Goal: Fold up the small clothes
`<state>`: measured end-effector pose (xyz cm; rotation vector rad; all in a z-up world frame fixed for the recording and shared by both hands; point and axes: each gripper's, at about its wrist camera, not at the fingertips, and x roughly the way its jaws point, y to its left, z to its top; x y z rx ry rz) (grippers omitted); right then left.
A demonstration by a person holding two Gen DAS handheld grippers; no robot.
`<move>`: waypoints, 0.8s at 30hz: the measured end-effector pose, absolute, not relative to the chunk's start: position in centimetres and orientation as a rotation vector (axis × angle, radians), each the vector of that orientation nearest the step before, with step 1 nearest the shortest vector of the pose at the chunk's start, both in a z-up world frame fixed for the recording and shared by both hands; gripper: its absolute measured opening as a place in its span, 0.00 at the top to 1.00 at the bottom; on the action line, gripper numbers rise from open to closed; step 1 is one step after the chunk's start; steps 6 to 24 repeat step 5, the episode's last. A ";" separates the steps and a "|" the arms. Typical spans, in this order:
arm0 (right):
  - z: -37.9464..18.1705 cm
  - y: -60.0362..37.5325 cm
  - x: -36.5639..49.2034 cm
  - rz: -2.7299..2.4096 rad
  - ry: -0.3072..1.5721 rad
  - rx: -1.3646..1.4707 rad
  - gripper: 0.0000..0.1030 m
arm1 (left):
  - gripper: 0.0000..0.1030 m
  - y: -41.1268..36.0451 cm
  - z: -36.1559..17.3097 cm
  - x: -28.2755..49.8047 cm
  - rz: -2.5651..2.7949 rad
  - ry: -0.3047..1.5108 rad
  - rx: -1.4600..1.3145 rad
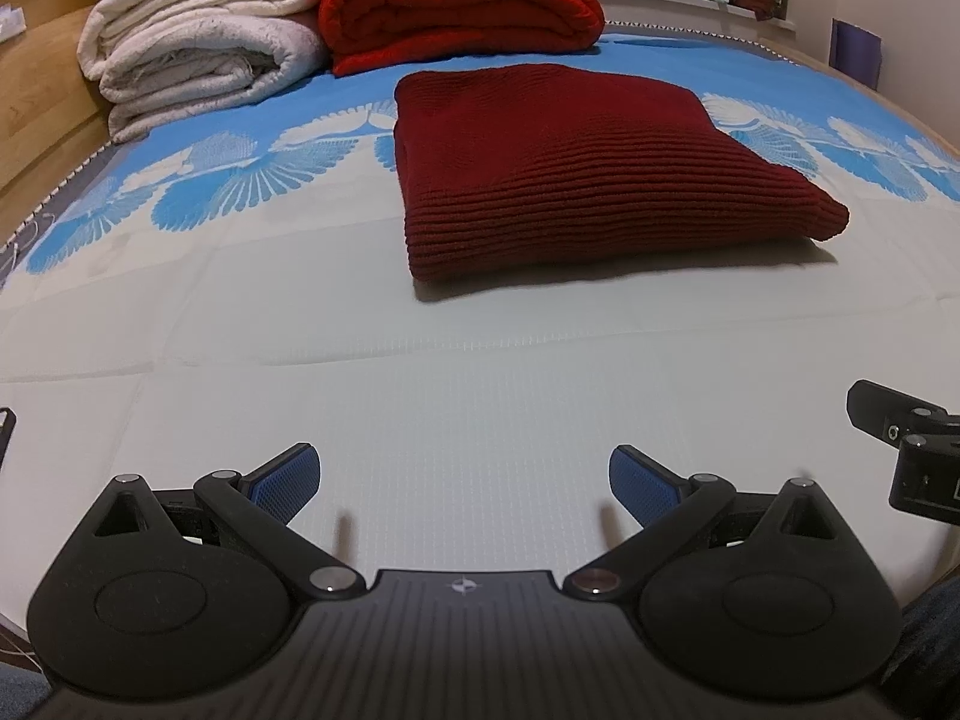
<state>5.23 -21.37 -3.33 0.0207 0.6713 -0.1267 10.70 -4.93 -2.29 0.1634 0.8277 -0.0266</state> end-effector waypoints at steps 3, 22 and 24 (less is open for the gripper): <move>-3.3 -21.3 5.2 -0.126 0.671 0.022 0.01 | 0.00 -5.0 -2.3 10.7 -0.032 0.827 0.161; -3.3 -21.3 5.2 -0.123 0.670 0.025 0.01 | 0.00 -5.0 -2.2 10.7 -0.036 0.827 0.158; -3.3 -21.3 5.2 -0.123 0.670 0.025 0.01 | 0.00 -5.0 -2.2 10.7 -0.036 0.827 0.158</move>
